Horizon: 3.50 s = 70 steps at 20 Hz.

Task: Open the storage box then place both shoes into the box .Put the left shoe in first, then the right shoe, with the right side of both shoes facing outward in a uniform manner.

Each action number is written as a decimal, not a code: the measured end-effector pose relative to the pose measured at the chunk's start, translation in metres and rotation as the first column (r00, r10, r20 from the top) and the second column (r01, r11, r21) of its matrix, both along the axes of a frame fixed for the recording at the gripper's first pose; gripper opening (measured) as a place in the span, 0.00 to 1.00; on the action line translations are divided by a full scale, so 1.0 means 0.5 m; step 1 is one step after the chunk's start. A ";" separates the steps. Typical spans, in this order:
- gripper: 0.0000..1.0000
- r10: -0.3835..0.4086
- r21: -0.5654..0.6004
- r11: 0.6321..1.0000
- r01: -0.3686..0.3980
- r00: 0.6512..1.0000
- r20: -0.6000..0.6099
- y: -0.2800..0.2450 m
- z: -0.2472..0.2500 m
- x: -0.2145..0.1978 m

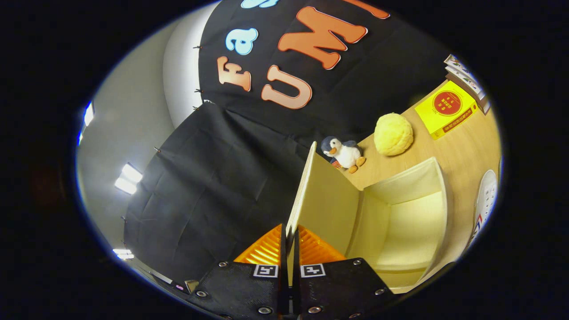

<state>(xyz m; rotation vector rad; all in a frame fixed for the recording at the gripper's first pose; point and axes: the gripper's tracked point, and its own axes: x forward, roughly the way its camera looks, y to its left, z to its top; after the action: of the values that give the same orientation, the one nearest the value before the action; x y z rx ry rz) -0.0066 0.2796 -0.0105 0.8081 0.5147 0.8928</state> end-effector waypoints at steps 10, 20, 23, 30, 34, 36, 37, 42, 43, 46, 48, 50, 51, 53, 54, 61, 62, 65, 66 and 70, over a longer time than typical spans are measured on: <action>0.15 0.044 -0.223 0.975 -0.022 0.995 0.094 0.214 -0.003 -0.012; 0.98 -0.119 -0.432 0.879 0.204 0.969 0.217 0.106 -0.051 0.075; 0.98 -0.225 -0.486 0.812 0.322 0.942 0.249 -0.018 -0.084 0.116; 0.98 -0.376 -0.614 0.662 0.428 0.900 0.222 -0.296 -0.206 0.137; 0.98 -0.405 -0.702 0.591 0.398 0.899 0.168 -0.410 -0.298 0.123; 0.98 -0.419 -0.730 0.573 0.373 0.898 0.130 -0.458 -0.339 0.113; 0.99 -0.423 -0.740 0.571 0.356 0.900 0.106 -0.476 -0.359 0.108; 0.94 -0.417 -0.798 0.555 0.235 0.909 -0.022 -0.542 -0.463 0.079; 0.90 -0.415 -0.805 0.554 0.214 0.909 -0.044 -0.548 -0.480 0.075; 0.76 -0.397 -0.831 0.539 0.137 0.911 -0.107 -0.565 -0.532 0.064; 0.71 -0.390 -0.835 0.543 0.086 0.907 -0.161 -0.564 -0.568 0.059; 0.65 -0.395 -0.835 0.547 0.058 0.898 -0.196 -0.566 -0.598 0.065; 0.63 -0.394 -0.837 0.545 0.042 0.894 -0.212 -0.566 -0.610 0.067; 0.56 -0.387 -0.842 0.539 0.020 0.894 -0.226 -0.565 -0.635 0.079; 0.52 -0.385 -0.847 0.532 0.011 0.894 -0.230 -0.564 -0.646 0.083; 0.22 -0.352 -0.803 0.596 -0.013 0.895 -0.275 -0.543 -0.664 0.099; 0.22 -0.340 -0.794 0.608 -0.008 0.901 -0.269 -0.543 -0.666 0.098; 0.16 -0.341 -0.766 0.642 0.039 0.909 -0.240 -0.549 -0.656 0.099; 0.05 -0.358 -0.749 0.660 0.058 0.901 -0.245 -0.548 -0.662 0.100; 0.00 -0.359 -0.642 0.757 0.120 0.898 -0.255 -0.532 -0.641 0.096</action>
<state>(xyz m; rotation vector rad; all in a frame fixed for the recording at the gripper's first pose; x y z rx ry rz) 0.0414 0.0136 -0.3310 0.4131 0.9477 0.2760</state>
